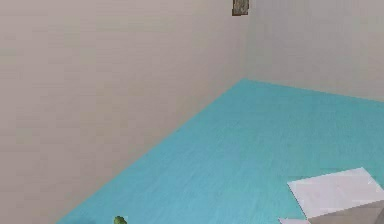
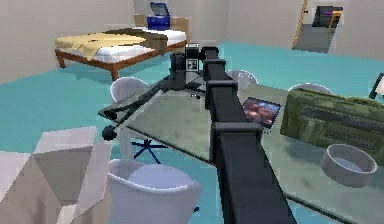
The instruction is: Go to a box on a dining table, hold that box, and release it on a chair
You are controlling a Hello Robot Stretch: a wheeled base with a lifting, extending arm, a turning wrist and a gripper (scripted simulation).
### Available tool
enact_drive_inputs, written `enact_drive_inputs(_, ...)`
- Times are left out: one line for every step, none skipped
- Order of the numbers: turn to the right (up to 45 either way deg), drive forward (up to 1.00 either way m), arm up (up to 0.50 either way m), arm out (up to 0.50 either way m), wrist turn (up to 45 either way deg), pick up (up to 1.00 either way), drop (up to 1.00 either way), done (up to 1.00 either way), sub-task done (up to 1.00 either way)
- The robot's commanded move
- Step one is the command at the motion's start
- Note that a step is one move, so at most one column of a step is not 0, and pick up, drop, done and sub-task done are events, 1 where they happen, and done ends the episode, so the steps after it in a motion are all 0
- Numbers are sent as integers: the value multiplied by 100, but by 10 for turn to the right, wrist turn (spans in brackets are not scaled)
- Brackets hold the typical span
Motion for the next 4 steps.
enact_drive_inputs(0,0,0,0,-210,0,0,0,0)
enact_drive_inputs(0,0,0,-42,0,0,0,0,0)
enact_drive_inputs(-450,0,0,0,0,0,0,0,0)
enact_drive_inputs(-120,0,0,0,0,0,0,0,0)
